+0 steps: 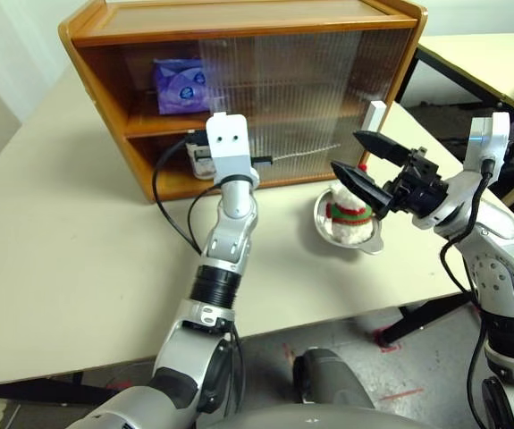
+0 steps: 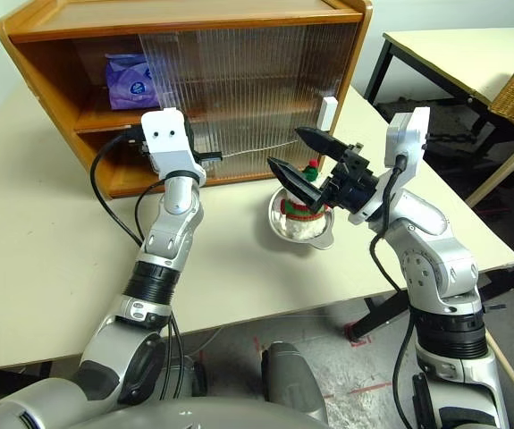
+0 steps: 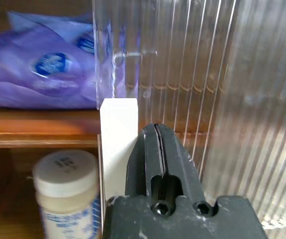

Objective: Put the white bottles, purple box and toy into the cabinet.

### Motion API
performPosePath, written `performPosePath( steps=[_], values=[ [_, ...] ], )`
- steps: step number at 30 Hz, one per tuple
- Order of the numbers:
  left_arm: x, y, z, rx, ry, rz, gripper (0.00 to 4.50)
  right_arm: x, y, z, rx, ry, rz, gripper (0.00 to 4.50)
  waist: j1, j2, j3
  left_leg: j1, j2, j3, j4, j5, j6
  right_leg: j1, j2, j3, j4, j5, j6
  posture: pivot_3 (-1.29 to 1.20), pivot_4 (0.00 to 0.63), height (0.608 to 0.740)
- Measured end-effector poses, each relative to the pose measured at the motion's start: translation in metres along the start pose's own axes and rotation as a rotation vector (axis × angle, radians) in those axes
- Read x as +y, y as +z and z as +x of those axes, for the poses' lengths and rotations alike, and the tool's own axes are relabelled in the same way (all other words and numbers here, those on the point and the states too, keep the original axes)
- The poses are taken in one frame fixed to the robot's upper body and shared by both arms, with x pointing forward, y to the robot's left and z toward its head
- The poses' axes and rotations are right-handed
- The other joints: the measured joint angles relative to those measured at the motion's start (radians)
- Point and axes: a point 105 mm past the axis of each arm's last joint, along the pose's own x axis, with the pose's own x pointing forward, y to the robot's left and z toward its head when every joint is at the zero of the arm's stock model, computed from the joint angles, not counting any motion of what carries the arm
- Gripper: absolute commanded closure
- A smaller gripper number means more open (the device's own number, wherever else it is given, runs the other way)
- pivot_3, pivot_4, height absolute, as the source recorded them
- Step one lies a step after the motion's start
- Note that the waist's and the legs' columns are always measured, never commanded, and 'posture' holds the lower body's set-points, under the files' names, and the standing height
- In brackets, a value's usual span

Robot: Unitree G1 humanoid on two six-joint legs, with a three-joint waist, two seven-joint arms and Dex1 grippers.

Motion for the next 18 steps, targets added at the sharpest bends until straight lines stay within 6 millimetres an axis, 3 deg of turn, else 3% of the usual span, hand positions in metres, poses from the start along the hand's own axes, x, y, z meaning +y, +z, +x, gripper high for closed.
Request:
performPosePath(
  steps=[10,18],
  values=[
    [0.011,0.002,-0.004,0.007,0.031,-0.001,4.48,0.001,0.001,0.001,-0.006,0.012,-0.001,0.0,0.004,0.0,0.0,0.0,0.0,0.0,0.0,0.0,0.0,0.0,0.0,0.0,0.0,0.0,0.0,-0.07,0.0,0.74],
    [0.029,-0.007,-0.007,0.058,0.097,0.012,4.48,0.001,0.0,0.002,-0.007,0.013,-0.004,0.0,0.006,0.0,0.0,0.0,0.0,0.0,0.0,0.0,0.0,0.0,0.0,0.0,0.0,0.0,0.0,-0.06,0.0,0.74]
  ],
)
